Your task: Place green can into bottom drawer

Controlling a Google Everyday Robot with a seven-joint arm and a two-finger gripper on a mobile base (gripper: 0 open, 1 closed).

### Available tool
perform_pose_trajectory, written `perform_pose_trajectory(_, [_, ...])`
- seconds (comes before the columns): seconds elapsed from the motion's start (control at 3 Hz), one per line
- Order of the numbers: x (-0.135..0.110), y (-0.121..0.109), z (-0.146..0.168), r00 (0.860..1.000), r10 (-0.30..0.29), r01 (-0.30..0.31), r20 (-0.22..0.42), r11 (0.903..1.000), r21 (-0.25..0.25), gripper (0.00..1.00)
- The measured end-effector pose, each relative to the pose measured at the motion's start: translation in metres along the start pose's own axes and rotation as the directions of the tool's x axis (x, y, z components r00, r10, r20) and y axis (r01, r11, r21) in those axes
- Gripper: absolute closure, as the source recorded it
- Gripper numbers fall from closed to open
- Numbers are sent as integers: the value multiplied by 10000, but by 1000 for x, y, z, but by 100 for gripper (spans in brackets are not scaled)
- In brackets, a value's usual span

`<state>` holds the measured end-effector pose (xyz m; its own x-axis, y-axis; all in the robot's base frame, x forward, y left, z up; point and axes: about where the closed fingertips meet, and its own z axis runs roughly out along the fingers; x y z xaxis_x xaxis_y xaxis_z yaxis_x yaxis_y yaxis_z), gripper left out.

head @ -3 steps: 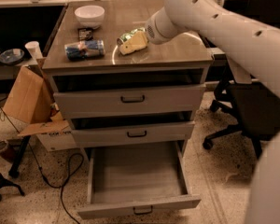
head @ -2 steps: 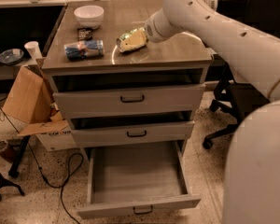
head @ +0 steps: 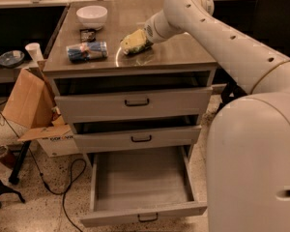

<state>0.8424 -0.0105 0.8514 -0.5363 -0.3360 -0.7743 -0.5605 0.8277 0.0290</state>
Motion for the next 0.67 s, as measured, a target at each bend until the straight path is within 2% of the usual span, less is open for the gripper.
perform_pose_trajectory(0.67, [-8, 10, 4, 9988, 335, -308, 357, 9967, -745, 0])
